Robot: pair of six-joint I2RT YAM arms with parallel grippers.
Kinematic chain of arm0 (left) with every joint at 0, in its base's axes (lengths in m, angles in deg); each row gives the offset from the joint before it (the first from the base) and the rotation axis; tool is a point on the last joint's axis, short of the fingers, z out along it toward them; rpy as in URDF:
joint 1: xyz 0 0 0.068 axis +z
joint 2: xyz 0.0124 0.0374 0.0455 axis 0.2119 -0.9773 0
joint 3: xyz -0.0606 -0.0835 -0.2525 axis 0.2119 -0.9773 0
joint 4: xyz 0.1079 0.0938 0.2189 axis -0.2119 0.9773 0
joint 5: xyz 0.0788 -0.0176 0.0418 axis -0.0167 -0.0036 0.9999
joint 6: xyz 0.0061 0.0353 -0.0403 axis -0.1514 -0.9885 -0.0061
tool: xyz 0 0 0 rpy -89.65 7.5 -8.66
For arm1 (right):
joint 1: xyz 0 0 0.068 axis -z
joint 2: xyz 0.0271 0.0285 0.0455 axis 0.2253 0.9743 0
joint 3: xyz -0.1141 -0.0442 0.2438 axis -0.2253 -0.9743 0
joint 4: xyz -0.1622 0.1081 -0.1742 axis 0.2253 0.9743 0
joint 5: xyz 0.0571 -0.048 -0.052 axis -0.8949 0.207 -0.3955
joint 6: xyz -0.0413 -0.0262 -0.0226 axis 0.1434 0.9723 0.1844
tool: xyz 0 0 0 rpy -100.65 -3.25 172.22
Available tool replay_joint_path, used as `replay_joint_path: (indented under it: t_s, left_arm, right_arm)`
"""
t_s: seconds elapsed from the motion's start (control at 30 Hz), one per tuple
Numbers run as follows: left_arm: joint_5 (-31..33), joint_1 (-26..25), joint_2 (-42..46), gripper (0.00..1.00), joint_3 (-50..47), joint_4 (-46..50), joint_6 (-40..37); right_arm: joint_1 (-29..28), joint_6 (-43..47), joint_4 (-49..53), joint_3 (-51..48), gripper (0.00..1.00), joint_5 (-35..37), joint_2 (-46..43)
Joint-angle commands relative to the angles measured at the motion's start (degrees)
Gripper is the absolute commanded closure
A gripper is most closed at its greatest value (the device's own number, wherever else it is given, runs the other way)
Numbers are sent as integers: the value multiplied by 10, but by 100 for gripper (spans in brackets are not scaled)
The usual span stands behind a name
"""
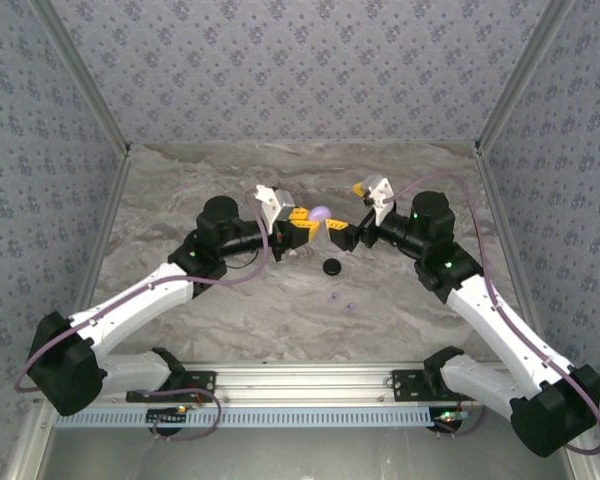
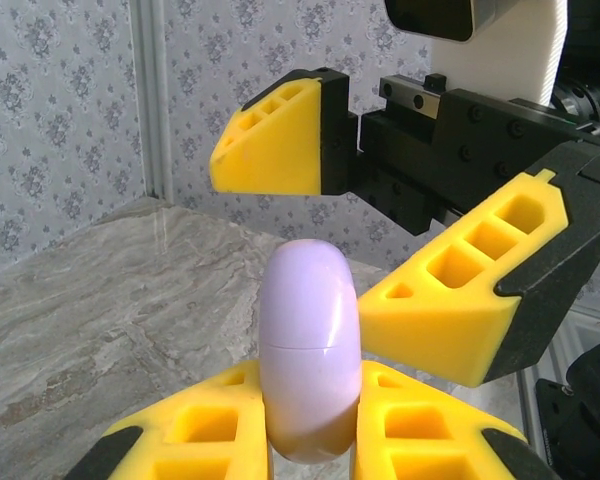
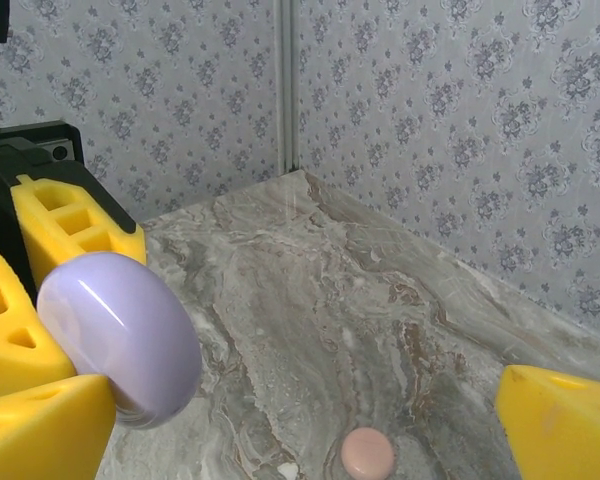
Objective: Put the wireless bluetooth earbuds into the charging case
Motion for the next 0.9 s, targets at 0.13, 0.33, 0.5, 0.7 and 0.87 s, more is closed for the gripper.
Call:
replay_joint_path:
  t_s: [0.13, 0.33, 0.5, 0.7, 0.87]
  left_arm:
    - [-26, -6, -1, 96, 14, -3, -18]
    - [-26, -5, -2, 96, 13, -1, -20]
    - [-24, -5, -2, 96, 12, 3, -21]
    - [6, -5, 6, 96, 4, 4, -22]
    - [76, -6, 29, 96, -28, -13, -22]
  right_arm:
    - [16, -7, -12, 43, 0, 13, 16]
    - [20, -6, -8, 55, 0, 13, 29]
    - [22, -8, -7, 60, 0, 10, 33]
    - [31, -11, 17, 56, 0, 1, 4]
    - [36, -41, 108, 57, 0, 34, -37]
